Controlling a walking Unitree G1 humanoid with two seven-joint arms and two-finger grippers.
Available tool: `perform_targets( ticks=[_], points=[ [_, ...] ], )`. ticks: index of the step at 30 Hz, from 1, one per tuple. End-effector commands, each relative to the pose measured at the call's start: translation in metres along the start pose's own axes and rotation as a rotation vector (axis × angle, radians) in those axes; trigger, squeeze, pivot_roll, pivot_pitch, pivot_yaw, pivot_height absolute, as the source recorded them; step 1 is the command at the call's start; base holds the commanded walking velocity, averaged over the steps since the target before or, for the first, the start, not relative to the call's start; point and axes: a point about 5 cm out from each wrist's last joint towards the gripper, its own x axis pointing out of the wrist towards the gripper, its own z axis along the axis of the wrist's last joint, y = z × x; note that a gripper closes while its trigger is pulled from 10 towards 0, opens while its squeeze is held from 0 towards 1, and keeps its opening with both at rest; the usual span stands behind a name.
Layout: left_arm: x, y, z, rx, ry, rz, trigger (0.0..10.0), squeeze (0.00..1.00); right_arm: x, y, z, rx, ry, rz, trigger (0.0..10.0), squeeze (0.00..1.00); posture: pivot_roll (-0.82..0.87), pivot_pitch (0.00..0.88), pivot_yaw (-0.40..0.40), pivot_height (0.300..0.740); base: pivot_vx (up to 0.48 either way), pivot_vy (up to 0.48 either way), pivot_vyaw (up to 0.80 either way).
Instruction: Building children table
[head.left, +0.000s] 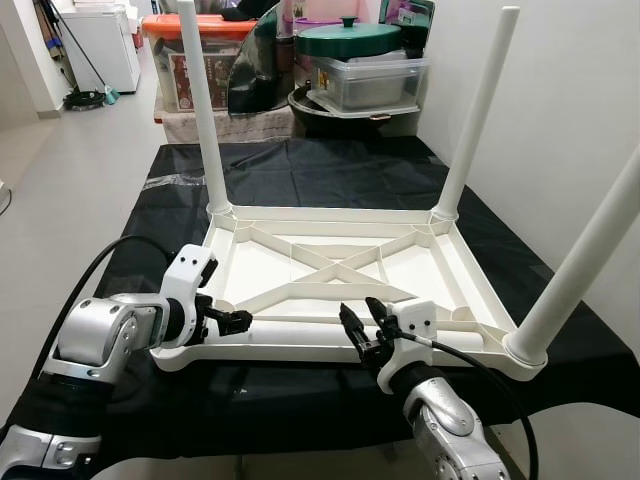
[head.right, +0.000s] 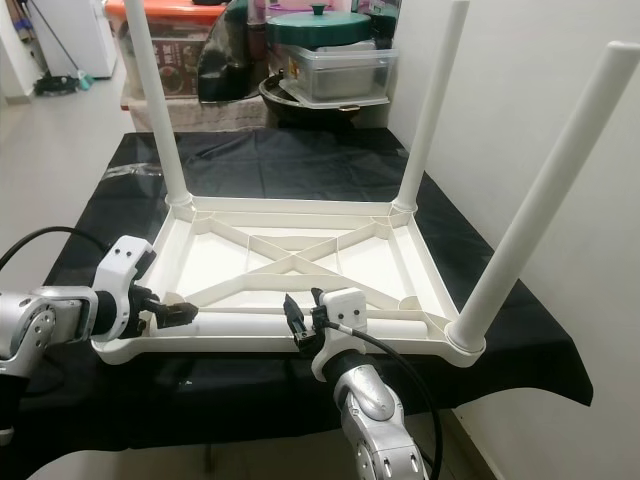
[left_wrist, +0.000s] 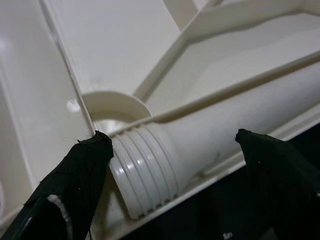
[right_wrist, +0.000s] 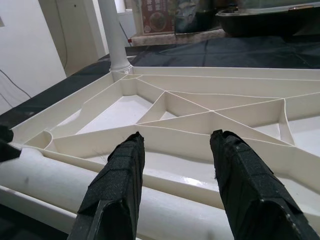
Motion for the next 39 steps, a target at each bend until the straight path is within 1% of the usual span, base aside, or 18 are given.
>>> perform_targets(
  ticks=[1, 4, 9, 17, 39],
  points=[
    [0.002, -0.004, -0.005, 0.001, 0.029, -0.008, 10.0, 0.0, -0.001, 0.001, -0.005, 0.011, 0.024, 0.002, 10.0, 0.0, 0.21, 0.0, -0.073, 0.74, 0.0, 0.0, 0.0],
    [0.001, -0.004, -0.006, 0.004, 0.037, 0.0, 10.0, 0.0, -0.001, 0.001, -0.005, 0.011, 0.025, 0.0, 10.0, 0.0, 0.21, 0.0, -0.077, 0.74, 0.0, 0.0, 0.0],
    [-0.001, 0.001, -0.007, -0.007, 0.046, 0.027, 10.0, 0.0, -0.001, 0.001, -0.004, 0.012, 0.025, 0.002, 10.0, 0.0, 0.21, 0.0, -0.08, 0.74, 0.0, 0.0, 0.0],
    [0.003, -0.004, -0.014, -0.015, 0.071, 0.019, 10.0, 0.0, 0.0, 0.001, -0.004, 0.014, 0.023, 0.001, 10.0, 0.0, 0.21, 0.0, -0.077, 0.74, 0.0, 0.0, 0.0],
    [-0.004, 0.008, -0.006, 0.005, 0.06, 0.079, 10.0, 0.0, 0.0, 0.0, -0.004, 0.013, 0.024, 0.004, 10.0, 0.0, 0.21, 0.0, -0.085, 0.74, 0.0, 0.0, 0.0]
  ],
)
